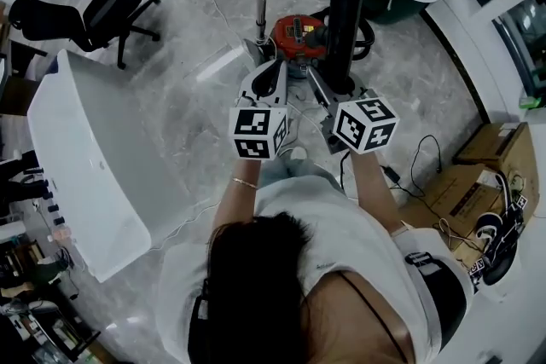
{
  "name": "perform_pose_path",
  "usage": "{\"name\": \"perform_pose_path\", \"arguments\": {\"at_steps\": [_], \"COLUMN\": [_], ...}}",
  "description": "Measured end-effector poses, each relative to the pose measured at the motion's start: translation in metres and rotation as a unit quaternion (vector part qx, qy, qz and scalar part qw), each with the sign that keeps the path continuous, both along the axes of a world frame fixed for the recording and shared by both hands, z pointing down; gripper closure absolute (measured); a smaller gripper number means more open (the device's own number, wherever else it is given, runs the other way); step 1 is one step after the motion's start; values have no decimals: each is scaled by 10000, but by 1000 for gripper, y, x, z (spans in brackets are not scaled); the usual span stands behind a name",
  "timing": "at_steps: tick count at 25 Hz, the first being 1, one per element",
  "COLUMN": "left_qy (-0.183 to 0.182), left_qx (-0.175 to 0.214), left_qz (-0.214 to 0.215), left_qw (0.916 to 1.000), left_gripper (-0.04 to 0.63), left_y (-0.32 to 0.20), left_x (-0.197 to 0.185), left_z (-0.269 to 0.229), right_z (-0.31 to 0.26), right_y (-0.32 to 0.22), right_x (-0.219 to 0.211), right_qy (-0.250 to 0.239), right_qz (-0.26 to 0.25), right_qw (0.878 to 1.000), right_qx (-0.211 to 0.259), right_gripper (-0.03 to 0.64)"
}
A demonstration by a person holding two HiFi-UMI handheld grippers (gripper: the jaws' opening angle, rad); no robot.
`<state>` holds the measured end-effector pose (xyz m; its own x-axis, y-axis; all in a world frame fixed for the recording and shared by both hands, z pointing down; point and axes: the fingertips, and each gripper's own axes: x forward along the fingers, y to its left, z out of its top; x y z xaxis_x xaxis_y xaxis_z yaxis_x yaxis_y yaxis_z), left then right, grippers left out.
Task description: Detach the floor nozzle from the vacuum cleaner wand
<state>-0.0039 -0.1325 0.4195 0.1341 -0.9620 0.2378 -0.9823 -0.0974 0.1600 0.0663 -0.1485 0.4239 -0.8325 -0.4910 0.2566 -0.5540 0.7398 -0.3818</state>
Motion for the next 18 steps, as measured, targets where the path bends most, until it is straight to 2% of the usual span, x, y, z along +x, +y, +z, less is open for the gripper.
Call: {"name": "perform_pose_path", "arguments": {"at_steps": [12, 18], "left_qy": [-5, 16], "left_qx": [-71, -29], "left_qz": [32, 102], "left_qw": [10000, 9999], "left_gripper": [592, 592], "left_y": [13, 14], "left_x": [-10, -12], "left_z": [5, 3], "right_z": [6, 5], "right_y": [1, 5], "right_x": [-2, -12], "right_qy": [-114, -74], "right_qz": [427, 413], "right_qw": [9990, 9991], "right_qx": [-113, -40], "right_gripper": [502, 502]}}
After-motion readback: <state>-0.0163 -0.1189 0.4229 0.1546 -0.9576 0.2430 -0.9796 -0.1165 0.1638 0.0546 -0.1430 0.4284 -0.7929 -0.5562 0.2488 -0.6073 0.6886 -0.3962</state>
